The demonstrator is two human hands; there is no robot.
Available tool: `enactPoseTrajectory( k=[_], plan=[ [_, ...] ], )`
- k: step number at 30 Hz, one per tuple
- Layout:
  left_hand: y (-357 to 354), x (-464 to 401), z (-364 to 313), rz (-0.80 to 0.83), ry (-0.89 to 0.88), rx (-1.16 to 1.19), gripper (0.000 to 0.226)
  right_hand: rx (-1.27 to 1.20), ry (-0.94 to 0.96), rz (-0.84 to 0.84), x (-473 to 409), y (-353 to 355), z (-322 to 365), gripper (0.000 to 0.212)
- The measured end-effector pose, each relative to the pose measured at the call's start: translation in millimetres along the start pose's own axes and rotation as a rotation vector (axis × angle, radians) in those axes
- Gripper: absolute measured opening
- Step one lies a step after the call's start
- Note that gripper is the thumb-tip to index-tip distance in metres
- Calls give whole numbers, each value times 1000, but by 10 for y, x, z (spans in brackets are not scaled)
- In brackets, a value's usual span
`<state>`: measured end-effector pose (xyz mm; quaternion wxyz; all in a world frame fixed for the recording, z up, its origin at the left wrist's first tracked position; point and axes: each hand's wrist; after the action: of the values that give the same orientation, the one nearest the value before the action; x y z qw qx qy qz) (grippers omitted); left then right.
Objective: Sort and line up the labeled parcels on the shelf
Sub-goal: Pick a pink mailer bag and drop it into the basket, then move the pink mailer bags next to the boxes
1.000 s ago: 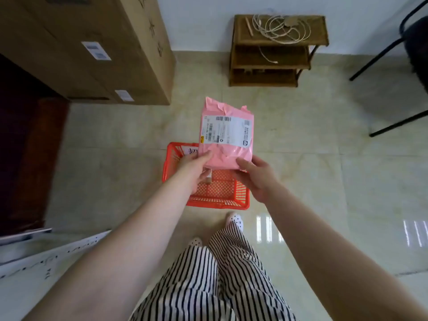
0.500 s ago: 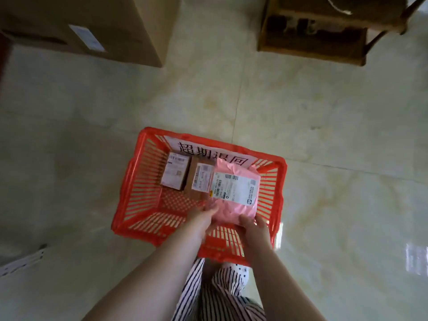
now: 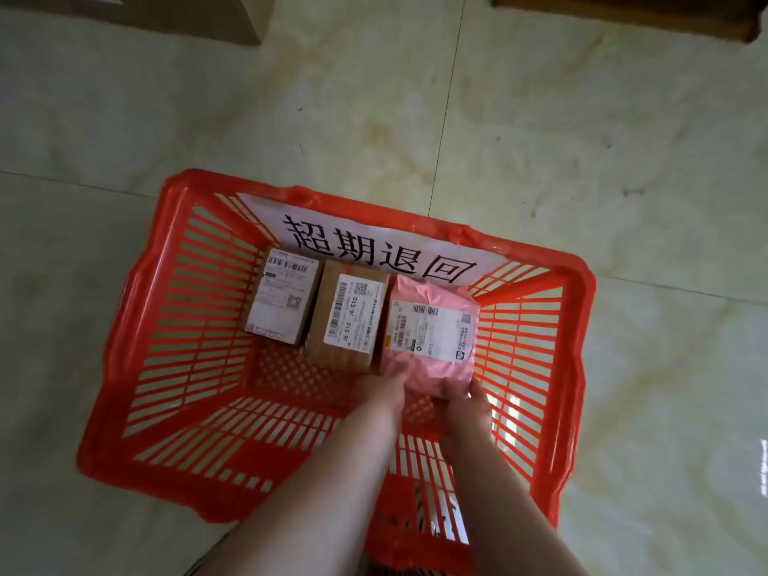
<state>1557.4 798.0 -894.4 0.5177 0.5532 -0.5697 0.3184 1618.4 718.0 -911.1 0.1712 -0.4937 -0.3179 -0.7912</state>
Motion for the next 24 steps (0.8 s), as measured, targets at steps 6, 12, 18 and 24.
enactPoseTrajectory(
  k=[6,12,18,24],
  plan=[
    [-29,-8,6,-21,8,-21,55,-106,-60,6,-140,-80,-102,76],
    [113,415,-190,57,61,-16,51,-328,-221,68,573,55,251,18],
    [779,1523,-543,100,139,181,39,-365,-111,274,1729,381,578,40],
    [1726,3223,-1297,180,-35,429,12,-133,66,452,3414,655,1324,33]
  ],
)
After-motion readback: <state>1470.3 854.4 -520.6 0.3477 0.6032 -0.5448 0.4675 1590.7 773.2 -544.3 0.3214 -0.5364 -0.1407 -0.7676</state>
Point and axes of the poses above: each hand's wrist, its own x-axis away from the middle knuckle, its own y-axis out of the back of the hand, z = x × y, and after that the axes turned 9 degrees about x, right-handed
